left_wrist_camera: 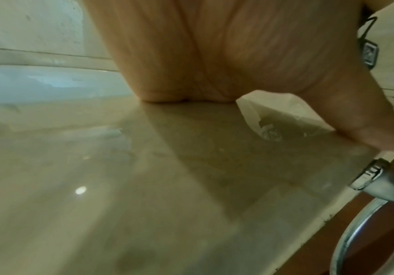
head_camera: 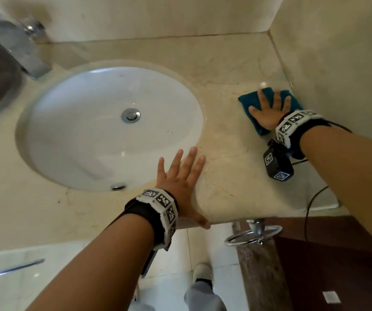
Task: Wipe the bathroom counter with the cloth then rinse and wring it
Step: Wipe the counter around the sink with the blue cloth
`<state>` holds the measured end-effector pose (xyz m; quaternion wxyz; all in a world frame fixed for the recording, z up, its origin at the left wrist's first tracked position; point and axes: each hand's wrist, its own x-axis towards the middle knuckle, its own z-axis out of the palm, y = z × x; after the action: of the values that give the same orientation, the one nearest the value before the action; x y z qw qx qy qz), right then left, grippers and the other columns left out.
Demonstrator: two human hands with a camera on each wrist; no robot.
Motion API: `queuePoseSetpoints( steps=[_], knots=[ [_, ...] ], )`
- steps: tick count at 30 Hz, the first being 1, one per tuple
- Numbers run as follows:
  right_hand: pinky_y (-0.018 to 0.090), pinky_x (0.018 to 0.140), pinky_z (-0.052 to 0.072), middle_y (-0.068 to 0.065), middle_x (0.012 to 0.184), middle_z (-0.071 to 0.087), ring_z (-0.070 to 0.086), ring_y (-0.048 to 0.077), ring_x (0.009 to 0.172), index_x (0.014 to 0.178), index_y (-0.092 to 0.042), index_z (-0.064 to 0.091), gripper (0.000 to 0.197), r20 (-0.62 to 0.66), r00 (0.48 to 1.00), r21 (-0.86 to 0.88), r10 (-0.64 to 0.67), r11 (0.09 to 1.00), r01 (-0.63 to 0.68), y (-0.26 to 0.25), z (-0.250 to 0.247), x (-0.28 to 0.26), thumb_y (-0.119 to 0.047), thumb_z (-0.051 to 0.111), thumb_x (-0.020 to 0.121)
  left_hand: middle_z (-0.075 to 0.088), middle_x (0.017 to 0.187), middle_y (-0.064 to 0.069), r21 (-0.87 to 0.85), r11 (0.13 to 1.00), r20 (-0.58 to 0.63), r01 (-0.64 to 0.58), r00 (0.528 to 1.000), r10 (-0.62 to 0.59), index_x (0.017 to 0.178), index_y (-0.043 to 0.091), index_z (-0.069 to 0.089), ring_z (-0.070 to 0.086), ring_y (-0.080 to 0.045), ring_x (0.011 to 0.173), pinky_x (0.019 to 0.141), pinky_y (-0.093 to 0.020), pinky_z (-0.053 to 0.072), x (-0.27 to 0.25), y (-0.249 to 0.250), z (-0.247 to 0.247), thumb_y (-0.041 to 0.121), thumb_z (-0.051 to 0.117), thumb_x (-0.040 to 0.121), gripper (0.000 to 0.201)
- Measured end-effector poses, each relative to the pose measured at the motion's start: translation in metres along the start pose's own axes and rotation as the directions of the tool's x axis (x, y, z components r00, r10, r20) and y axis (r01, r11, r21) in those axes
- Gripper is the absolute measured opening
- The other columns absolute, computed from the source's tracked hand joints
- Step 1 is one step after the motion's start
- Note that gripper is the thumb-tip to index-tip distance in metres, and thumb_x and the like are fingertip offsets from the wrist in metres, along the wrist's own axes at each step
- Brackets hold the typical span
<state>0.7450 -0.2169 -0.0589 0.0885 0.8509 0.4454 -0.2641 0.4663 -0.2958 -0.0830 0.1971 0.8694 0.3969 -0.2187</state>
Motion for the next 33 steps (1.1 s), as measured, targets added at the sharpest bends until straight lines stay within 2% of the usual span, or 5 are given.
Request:
queuePoseSetpoints(
  steps=[10, 15, 20, 28, 33],
  knots=[
    [0.050, 0.115, -0.011, -0.008, 0.155, -0.024, -0.020, 0.024, 0.143, 0.145, -0.043, -0.012, 0.060, -0.023, 0.983, -0.090, -0.180, 0.980, 0.177, -0.028, 0.064, -0.075, -0.054, 0.021, 0.096, -0.040, 0.148, 0.000, 0.009, 1.000, 0.007, -0.004, 1.000, 0.004, 0.141, 0.026, -0.032, -0.034, -0.025, 0.137, 0.111, -0.057, -0.016, -0.010, 0.003, -0.008, 0.083, 0.062, 0.052, 0.141],
    [0.050, 0.115, -0.010, -0.007, 0.155, -0.023, -0.019, 0.025, 0.144, 0.145, -0.041, -0.013, 0.060, -0.049, 0.979, -0.109, -0.196, 0.976, 0.190, -0.045, 0.099, -0.117, -0.052, 0.020, 0.097, -0.030, 0.153, -0.004, -0.004, 0.999, -0.027, -0.046, 0.999, 0.046, 0.146, 0.017, -0.020, -0.026, -0.021, 0.141, 0.113, -0.043, -0.015, -0.039, -0.005, 0.009, 0.068, 0.044, 0.083, 0.104],
    [0.052, 0.114, -0.011, -0.005, 0.155, -0.025, -0.021, 0.026, 0.143, 0.146, -0.039, -0.014, 0.061, -0.048, 0.978, -0.117, -0.201, 0.974, 0.194, -0.069, 0.128, -0.155, -0.052, 0.020, 0.097, -0.025, 0.155, -0.004, -0.006, 0.996, -0.028, -0.087, 0.996, 0.086, 0.148, 0.016, -0.015, -0.020, -0.019, 0.143, 0.114, -0.041, -0.012, -0.070, -0.037, 0.021, 0.053, 0.041, 0.092, 0.088],
    [0.053, 0.112, -0.014, -0.003, 0.153, -0.029, -0.026, 0.027, 0.141, 0.145, -0.038, -0.017, 0.062, -0.020, 0.972, -0.132, -0.236, 0.964, 0.231, -0.115, 0.160, -0.200, -0.053, 0.019, 0.096, -0.031, 0.152, -0.002, -0.036, 0.996, -0.081, 0.080, 0.993, -0.083, 0.147, 0.020, -0.017, -0.025, -0.021, 0.141, 0.112, -0.054, -0.013, -0.126, -0.120, 0.030, 0.064, 0.037, 0.088, 0.092],
    [0.054, 0.111, -0.015, -0.003, 0.153, -0.030, -0.027, 0.028, 0.141, 0.144, -0.039, -0.018, 0.063, 0.002, 0.936, -0.191, -0.351, 0.919, 0.345, -0.162, 0.184, -0.228, -0.053, 0.019, 0.096, -0.034, 0.151, -0.004, -0.121, 0.940, -0.054, 0.319, 0.943, -0.327, 0.147, 0.019, -0.020, -0.027, -0.023, 0.141, 0.111, -0.055, -0.013, -0.150, -0.184, 0.033, 0.075, 0.043, 0.077, 0.109]
  ],
)
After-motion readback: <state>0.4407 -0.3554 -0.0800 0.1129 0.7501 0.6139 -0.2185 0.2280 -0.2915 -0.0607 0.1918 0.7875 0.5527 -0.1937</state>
